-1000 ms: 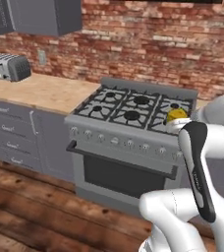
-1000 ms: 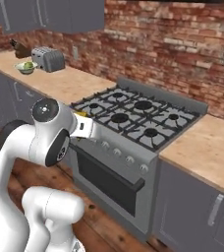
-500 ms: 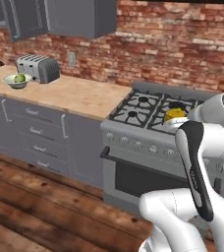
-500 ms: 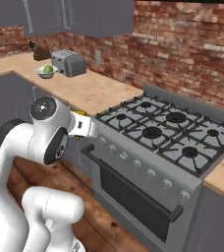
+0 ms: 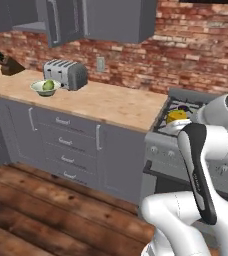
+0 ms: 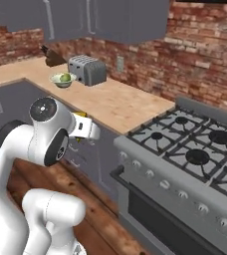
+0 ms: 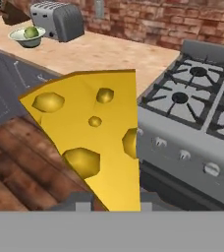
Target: Pick the cheese from the fridge and the cheese grater from the cabinet and place them next to the salad bowl.
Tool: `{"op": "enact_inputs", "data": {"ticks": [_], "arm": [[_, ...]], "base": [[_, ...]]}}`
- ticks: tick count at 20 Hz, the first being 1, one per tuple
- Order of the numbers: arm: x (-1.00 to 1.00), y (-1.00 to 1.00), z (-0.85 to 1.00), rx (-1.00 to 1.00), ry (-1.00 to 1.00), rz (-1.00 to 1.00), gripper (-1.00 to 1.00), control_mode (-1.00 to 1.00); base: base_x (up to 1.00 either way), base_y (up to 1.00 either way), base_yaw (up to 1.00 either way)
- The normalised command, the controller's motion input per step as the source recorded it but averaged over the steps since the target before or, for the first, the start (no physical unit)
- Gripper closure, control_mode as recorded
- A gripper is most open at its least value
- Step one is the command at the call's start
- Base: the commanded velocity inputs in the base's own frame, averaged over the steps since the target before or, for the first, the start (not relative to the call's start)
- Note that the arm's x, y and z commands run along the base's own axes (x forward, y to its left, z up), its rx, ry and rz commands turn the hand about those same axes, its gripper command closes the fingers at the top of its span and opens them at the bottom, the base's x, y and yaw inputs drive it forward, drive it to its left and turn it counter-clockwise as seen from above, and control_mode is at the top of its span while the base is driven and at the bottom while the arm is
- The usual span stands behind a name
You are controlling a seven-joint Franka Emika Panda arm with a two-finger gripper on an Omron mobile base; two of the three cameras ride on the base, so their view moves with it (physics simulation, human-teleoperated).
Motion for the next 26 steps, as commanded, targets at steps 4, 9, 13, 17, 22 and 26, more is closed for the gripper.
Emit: {"op": "enact_inputs", "data": {"ticks": [4, 9, 13, 17, 22, 26], "arm": [[0.00, 0.00, 0.00, 0.00, 0.00, 0.00, 1.00, 1.00], [0.00, 0.00, 0.00, 0.00, 0.00, 0.00, 1.00, 1.00], [0.00, 0.00, 0.00, 0.00, 0.00, 0.00, 1.00, 1.00], [0.00, 0.00, 0.00, 0.00, 0.00, 0.00, 1.00, 1.00], [0.00, 0.00, 0.00, 0.00, 0.00, 0.00, 1.00, 1.00], [0.00, 0.00, 0.00, 0.00, 0.00, 0.00, 1.00, 1.00]], "base": [[0.68, 0.68, 0.00], [0.61, 0.66, -0.11], [0.61, 0.66, -0.11], [0.61, 0.67, -0.10], [0.61, 0.64, -0.13], [0.60, 0.54, -0.25]]}}
